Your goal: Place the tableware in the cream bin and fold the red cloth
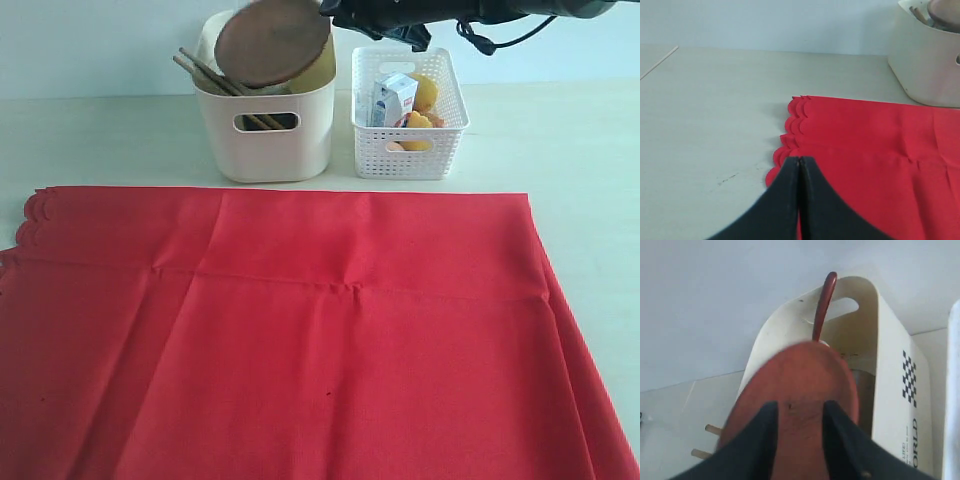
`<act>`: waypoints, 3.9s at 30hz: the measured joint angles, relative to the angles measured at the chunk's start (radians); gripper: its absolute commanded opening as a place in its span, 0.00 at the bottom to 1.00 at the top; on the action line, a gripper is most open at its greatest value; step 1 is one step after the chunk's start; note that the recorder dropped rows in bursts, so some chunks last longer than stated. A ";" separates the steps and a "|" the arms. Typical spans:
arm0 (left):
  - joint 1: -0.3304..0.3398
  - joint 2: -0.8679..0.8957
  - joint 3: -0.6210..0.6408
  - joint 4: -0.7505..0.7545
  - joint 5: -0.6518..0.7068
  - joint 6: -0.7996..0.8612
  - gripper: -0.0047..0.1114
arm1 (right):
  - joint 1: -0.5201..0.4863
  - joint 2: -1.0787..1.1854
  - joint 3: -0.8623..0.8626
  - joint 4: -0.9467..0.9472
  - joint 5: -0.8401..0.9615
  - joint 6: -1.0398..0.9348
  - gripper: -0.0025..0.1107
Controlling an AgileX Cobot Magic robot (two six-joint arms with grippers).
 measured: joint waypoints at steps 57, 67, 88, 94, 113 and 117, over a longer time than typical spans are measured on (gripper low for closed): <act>0.000 0.000 0.000 0.000 0.000 0.000 0.04 | -0.130 -2.101 1.605 -1.170 -0.118 0.721 0.02; 0.000 0.000 0.000 0.000 0.000 0.000 0.04 | -0.130 -2.101 1.776 -1.129 -0.156 0.744 0.02; 0.000 0.000 0.000 0.000 0.000 0.000 0.04 | -0.130 -2.101 1.776 -1.122 -0.141 0.817 0.02; 0.000 0.000 0.000 0.000 0.000 0.000 0.04 | -0.164 -2.101 1.776 -1.121 -0.141 0.818 0.02; 0.000 0.000 0.000 0.000 0.000 0.000 0.04 | -0.257 -2.101 1.776 -1.119 -0.141 0.820 0.02; 0.000 0.000 0.000 0.000 0.000 0.000 0.04 | -0.257 -2.101 1.776 -1.171 -0.143 0.771 0.02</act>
